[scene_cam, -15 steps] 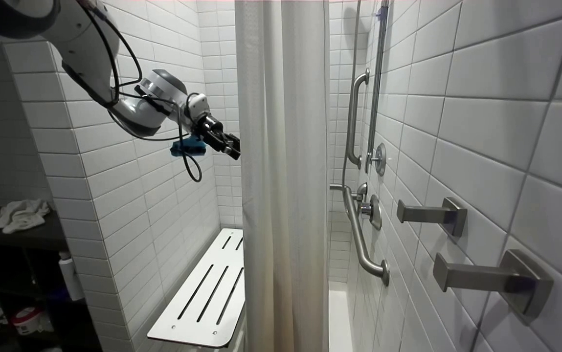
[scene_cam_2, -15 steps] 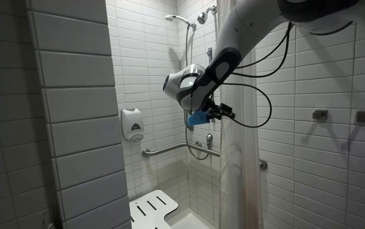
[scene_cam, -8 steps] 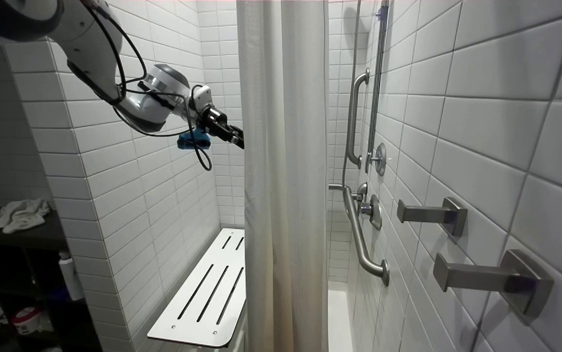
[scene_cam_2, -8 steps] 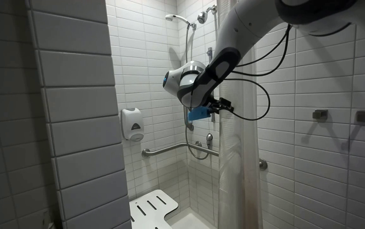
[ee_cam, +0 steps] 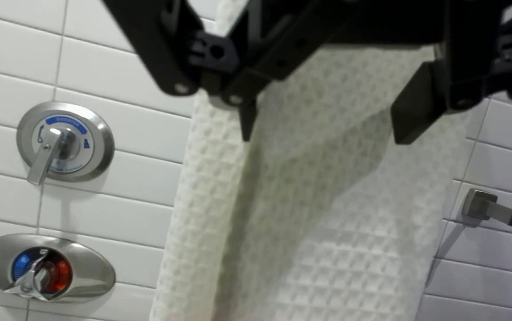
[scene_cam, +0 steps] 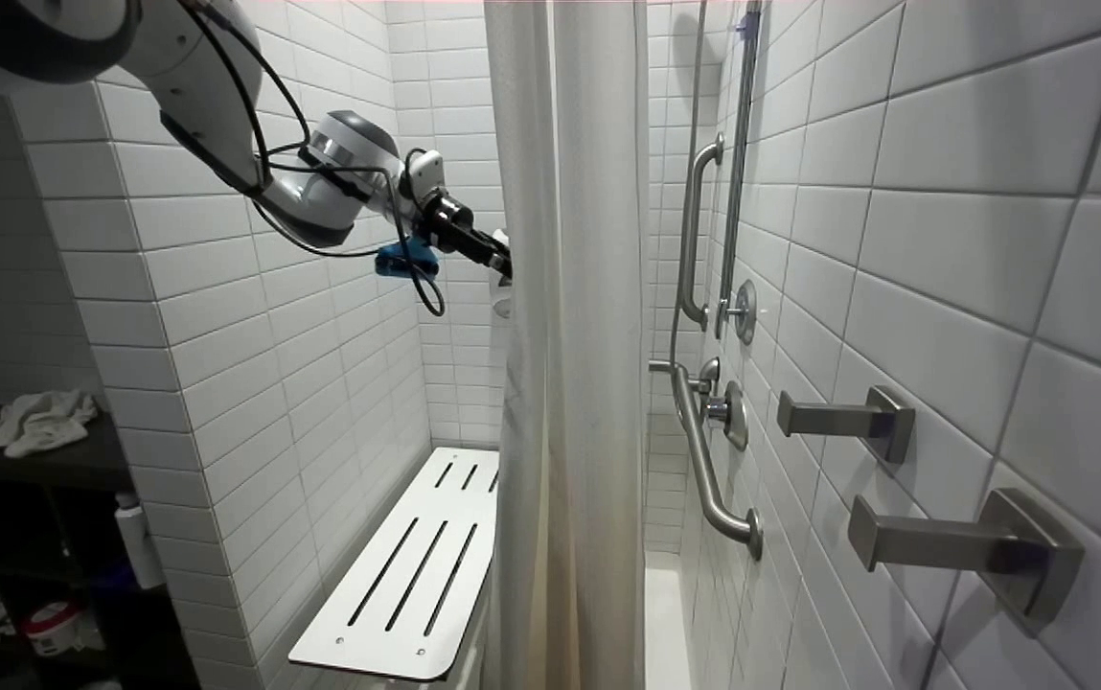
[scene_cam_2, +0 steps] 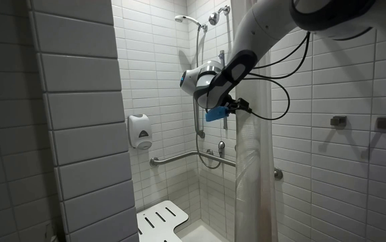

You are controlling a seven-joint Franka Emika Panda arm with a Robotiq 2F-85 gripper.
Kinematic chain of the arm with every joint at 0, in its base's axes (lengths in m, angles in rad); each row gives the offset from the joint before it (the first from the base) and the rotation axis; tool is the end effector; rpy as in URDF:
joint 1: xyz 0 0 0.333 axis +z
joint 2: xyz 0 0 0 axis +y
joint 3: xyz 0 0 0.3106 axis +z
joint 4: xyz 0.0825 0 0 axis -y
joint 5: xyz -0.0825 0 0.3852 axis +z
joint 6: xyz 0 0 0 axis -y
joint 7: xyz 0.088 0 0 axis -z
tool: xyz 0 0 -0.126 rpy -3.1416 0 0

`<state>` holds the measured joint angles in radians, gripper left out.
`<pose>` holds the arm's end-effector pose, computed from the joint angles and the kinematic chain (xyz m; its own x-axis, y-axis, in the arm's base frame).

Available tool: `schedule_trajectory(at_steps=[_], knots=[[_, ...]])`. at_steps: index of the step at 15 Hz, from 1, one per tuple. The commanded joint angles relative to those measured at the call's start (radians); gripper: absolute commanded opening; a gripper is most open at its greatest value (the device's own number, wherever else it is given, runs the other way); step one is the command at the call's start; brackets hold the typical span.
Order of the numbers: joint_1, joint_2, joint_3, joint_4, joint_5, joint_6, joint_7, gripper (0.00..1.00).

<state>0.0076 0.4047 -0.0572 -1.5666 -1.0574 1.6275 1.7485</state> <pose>0.6440 -0.1323 0.4229 0.1479 -0.4799 0.8648 -0.9728 0.0869 0.2146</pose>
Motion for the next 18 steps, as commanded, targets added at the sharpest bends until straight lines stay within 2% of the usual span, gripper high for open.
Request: schedule_trajectory(at_steps=[1,5,7,12,18], knots=[[-0.016,0.014,-0.008,0.009,0.016,0.008,-0.027,0.43],[-0.013,-0.018,0.001,-0.063,0.02,0.017,-0.006,0.11],[-0.006,-0.048,0.01,-0.112,0.033,0.027,0.006,0.0],[0.002,-0.149,0.037,-0.259,0.097,0.1,0.034,0.0],[0.01,-0.293,0.052,-0.426,0.141,0.178,0.003,0.0]])
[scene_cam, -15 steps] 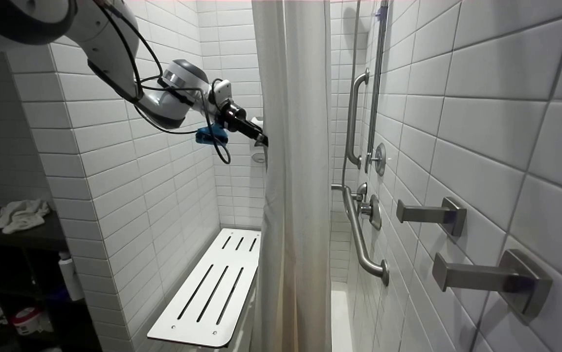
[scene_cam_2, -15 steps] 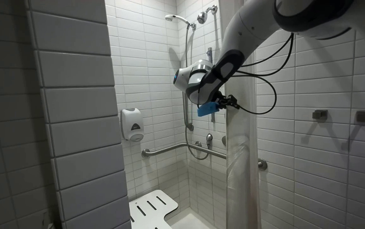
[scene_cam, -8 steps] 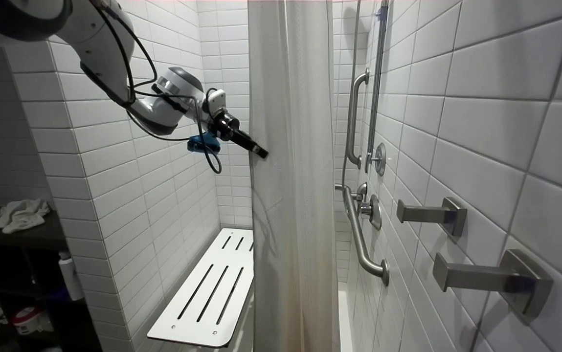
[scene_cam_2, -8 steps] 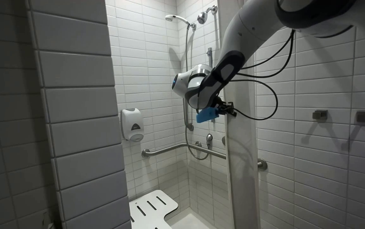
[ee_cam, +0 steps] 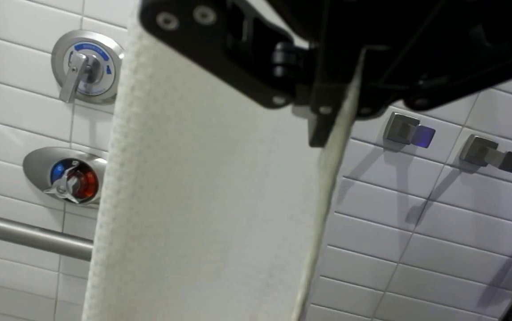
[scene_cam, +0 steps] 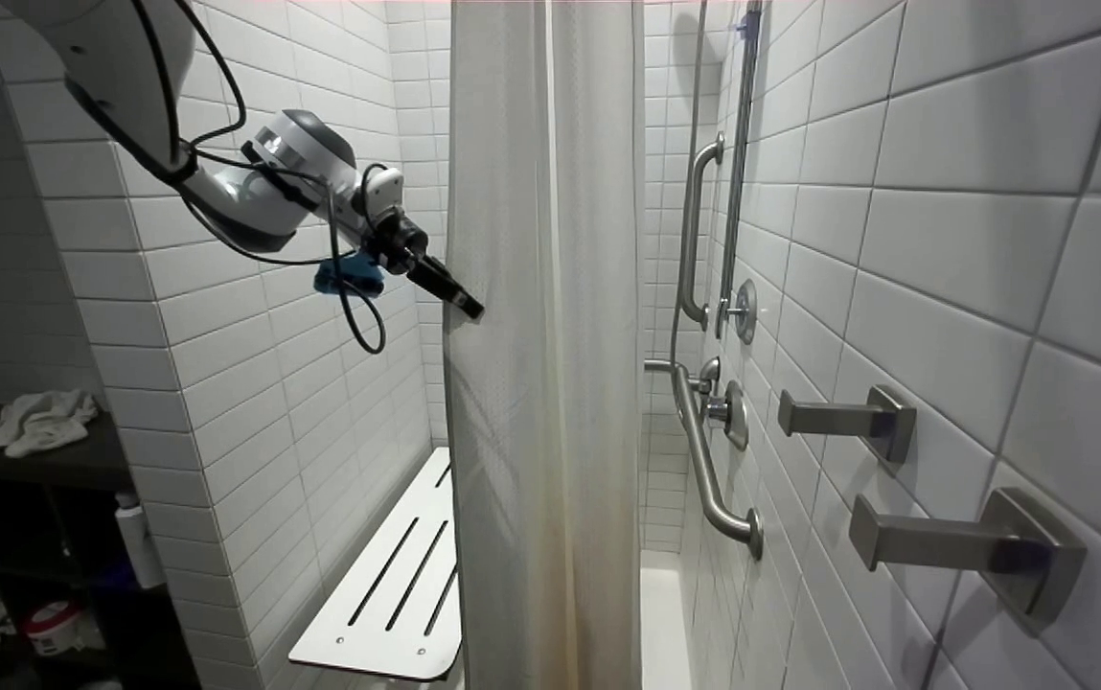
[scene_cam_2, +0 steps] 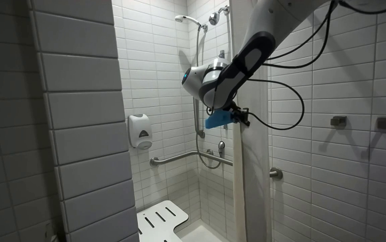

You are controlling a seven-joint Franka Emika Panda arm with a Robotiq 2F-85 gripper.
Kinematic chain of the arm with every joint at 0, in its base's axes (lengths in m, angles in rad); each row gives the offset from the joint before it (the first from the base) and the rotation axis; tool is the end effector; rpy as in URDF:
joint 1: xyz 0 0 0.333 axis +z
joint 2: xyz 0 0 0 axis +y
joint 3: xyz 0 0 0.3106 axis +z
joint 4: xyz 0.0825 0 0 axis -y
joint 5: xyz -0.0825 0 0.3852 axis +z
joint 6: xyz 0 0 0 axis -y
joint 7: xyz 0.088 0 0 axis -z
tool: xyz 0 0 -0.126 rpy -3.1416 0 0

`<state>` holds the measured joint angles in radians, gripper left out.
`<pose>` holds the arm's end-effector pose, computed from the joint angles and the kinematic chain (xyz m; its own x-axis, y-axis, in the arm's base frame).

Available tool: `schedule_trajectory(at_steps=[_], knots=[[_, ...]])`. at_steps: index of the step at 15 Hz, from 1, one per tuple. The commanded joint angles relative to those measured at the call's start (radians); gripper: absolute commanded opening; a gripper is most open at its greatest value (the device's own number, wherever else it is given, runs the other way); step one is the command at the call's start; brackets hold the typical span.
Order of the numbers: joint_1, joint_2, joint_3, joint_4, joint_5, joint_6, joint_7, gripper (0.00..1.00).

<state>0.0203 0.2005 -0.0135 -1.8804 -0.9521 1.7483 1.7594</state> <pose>0.5840 -0.0841 0.3970 0.2245 -0.5930 0.7733 -0.9672 -0.0387 0.2511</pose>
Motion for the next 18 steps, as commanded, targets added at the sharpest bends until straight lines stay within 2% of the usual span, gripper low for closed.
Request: schedule_trajectory(at_steps=[1,11,18], knots=[[-0.004,-0.117,0.011,-0.14,0.05,0.072,-0.024,0.0],[0.032,-0.386,0.056,-0.375,0.27,0.342,-0.376,0.0],[0.057,-0.503,0.084,-0.483,0.497,0.452,-0.756,0.0]])
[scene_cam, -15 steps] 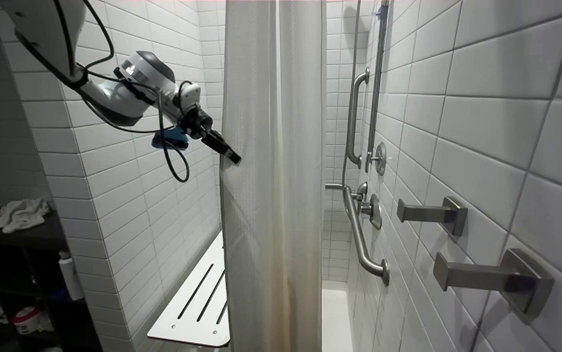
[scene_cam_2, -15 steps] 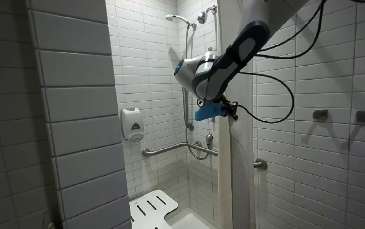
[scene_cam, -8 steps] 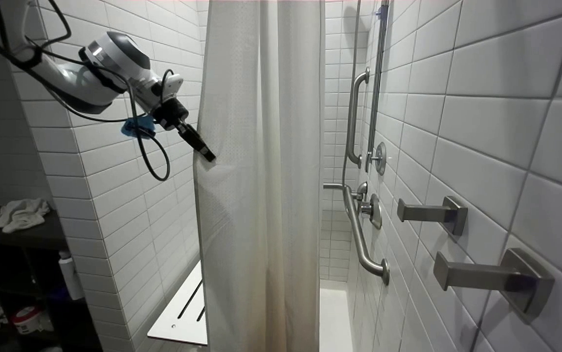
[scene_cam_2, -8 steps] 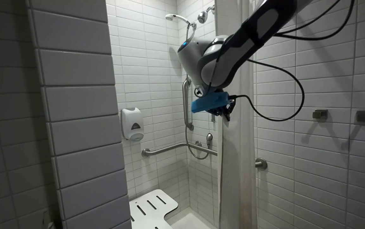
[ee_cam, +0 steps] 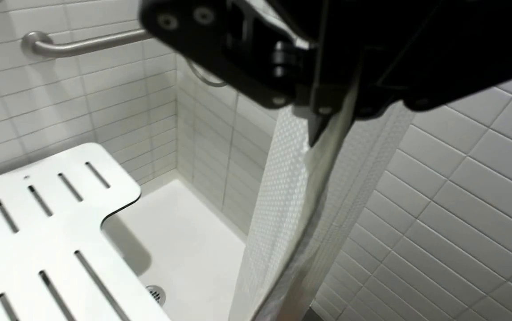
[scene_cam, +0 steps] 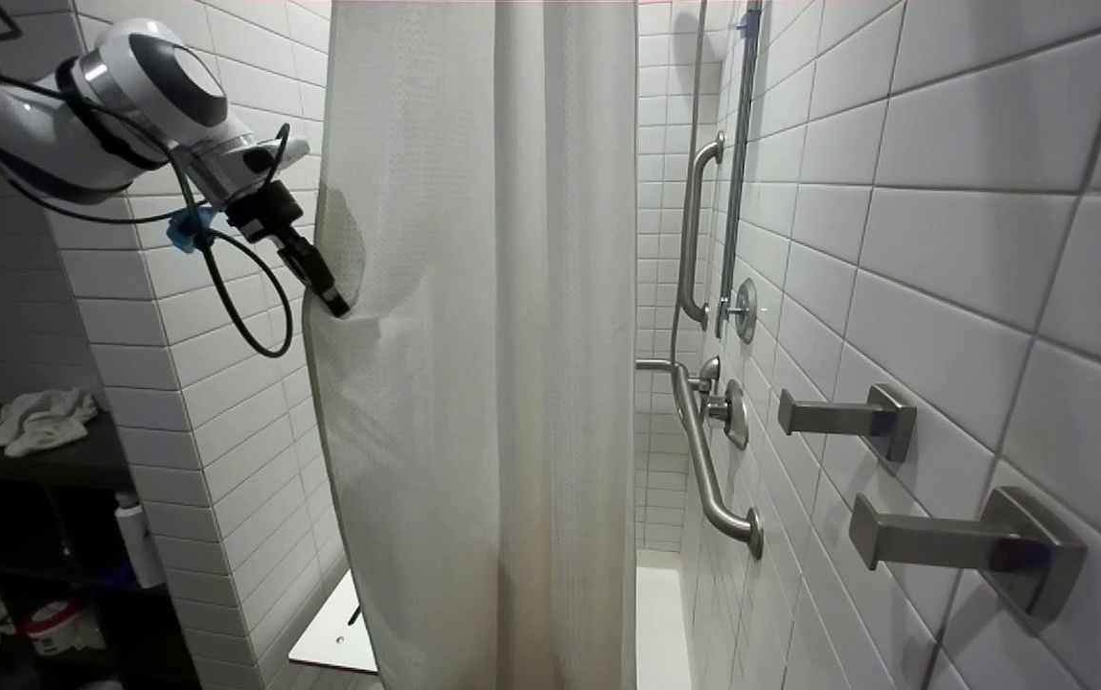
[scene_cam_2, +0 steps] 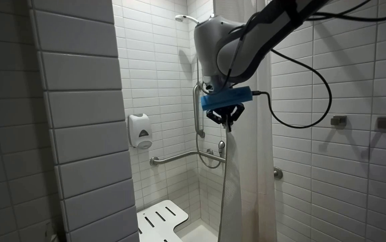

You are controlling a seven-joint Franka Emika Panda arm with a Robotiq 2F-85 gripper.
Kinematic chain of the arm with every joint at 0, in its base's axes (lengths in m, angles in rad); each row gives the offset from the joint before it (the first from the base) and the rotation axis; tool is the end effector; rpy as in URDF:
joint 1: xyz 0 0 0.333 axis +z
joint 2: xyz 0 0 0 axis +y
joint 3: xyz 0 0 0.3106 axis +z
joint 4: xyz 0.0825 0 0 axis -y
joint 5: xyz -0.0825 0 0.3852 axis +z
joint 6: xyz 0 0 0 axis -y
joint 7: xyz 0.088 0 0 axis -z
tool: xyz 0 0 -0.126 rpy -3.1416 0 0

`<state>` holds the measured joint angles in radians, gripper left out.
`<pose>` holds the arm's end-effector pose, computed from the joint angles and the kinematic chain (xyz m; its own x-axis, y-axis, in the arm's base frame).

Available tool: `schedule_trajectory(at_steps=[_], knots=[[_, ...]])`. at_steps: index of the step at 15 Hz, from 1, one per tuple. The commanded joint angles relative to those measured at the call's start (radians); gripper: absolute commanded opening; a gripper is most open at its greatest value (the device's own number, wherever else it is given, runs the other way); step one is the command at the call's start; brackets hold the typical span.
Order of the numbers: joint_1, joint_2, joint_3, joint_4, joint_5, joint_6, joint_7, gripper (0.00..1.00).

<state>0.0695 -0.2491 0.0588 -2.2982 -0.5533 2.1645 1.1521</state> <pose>0.4886 0.0345 0.4428 0.6867 -0.5692 0.4521 -0.6906 -0.7050 0.1614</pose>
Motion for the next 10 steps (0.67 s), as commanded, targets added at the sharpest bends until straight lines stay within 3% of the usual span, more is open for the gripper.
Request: schedule_trajectory(at_steps=[1,6,10], knots=[[0.011,-0.068,0.018,-0.075,0.132,0.036,-0.209,0.0],[0.035,-0.13,0.069,-0.1,0.25,-0.007,-0.48,0.0],[0.041,-0.147,0.141,-0.094,0.242,-0.055,-0.58,0.0]])
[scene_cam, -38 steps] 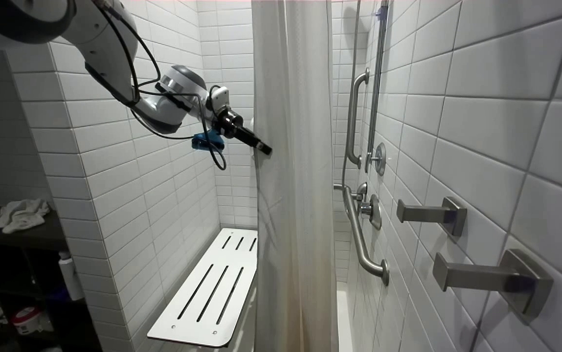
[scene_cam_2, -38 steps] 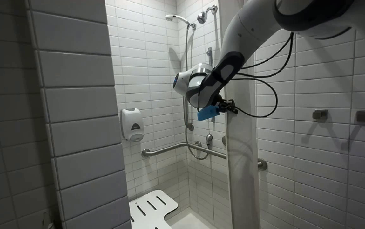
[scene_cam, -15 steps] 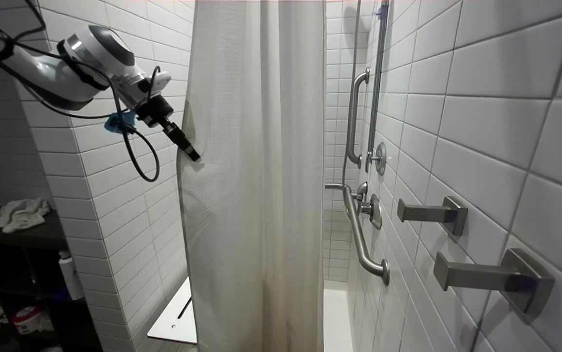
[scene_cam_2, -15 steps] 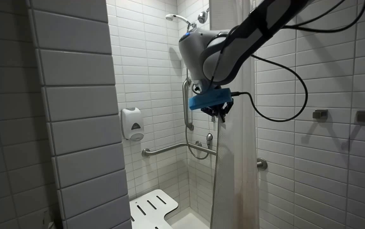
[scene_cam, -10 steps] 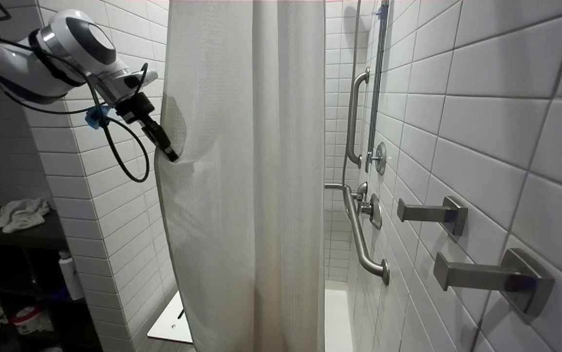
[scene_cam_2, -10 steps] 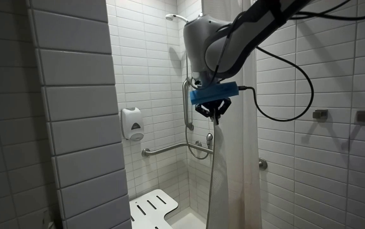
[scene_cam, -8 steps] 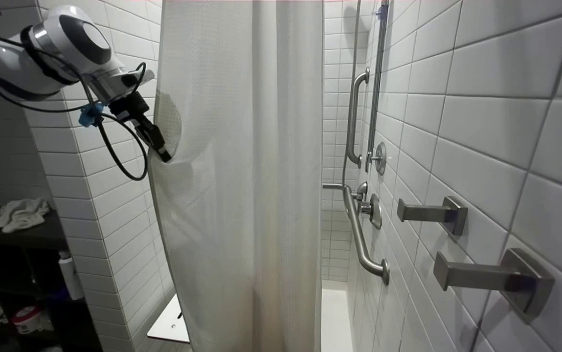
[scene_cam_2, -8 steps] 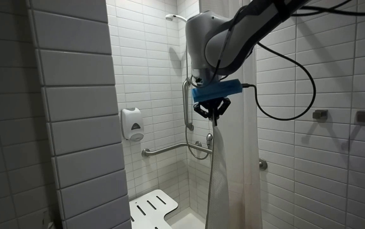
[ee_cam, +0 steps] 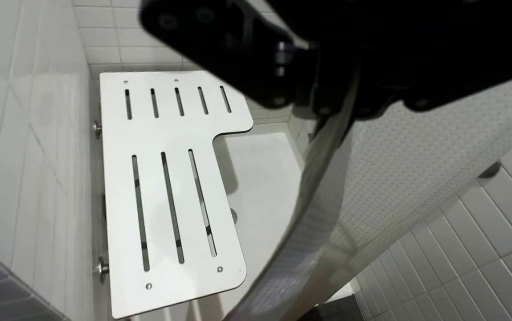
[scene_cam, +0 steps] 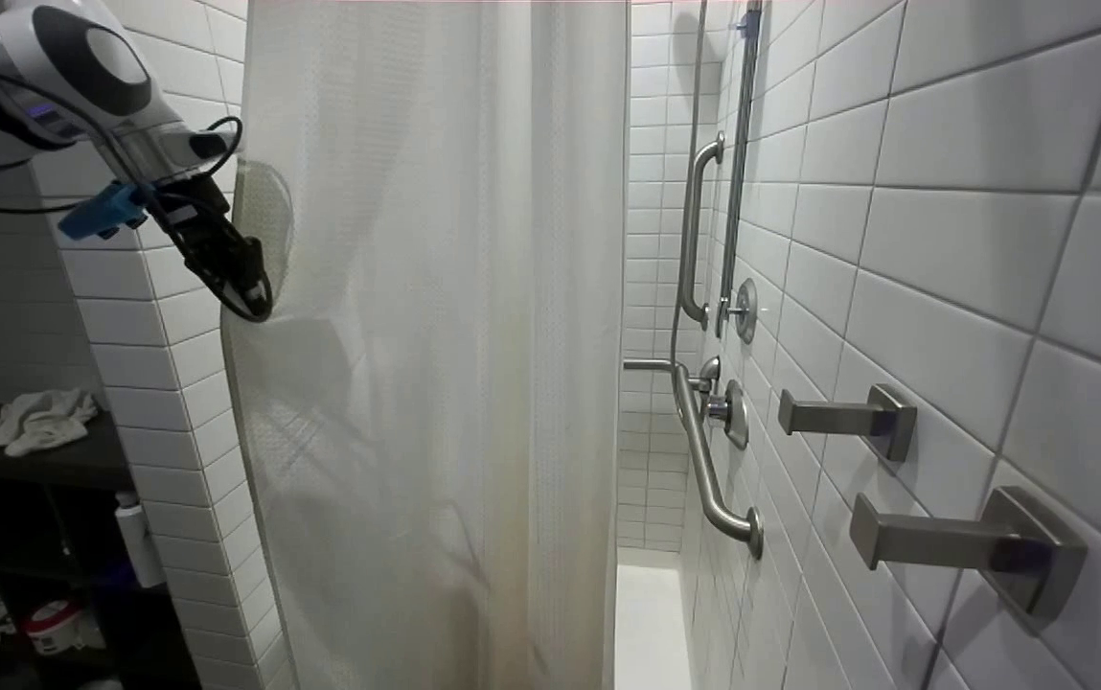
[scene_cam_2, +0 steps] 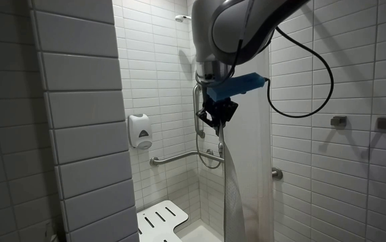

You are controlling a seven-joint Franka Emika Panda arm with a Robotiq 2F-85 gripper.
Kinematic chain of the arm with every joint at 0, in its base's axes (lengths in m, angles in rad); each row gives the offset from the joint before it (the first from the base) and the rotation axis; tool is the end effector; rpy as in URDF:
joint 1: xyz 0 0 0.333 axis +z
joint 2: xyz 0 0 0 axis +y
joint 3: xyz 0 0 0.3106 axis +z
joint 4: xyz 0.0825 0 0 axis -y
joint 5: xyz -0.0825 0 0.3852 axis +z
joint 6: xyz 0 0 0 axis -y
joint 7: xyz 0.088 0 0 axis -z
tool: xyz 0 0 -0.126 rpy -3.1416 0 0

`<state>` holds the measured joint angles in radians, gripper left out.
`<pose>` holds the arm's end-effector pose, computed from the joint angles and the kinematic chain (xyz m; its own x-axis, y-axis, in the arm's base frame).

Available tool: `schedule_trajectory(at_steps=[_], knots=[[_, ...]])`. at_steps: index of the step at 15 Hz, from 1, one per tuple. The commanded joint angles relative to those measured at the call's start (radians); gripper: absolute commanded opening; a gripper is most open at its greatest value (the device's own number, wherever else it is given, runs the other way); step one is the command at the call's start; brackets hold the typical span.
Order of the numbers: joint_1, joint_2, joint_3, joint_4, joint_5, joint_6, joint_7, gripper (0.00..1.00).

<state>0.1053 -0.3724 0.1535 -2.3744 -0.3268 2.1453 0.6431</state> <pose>0.4440 0.1005 0.4560 0.9390 -0.1878 0.2882 -0.2541 -0.9434 0.2130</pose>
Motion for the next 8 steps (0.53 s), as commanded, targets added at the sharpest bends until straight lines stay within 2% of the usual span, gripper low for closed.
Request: schedule_trajectory(at_steps=[1,5,8], knots=[[0.007,-0.027,0.064,-0.016,0.01,-0.044,-0.083,0.0],[0.018,-0.041,0.117,-0.012,0.001,-0.073,-0.132,0.0],[0.033,-0.055,0.133,-0.016,0.005,-0.076,-0.193,0.0]])
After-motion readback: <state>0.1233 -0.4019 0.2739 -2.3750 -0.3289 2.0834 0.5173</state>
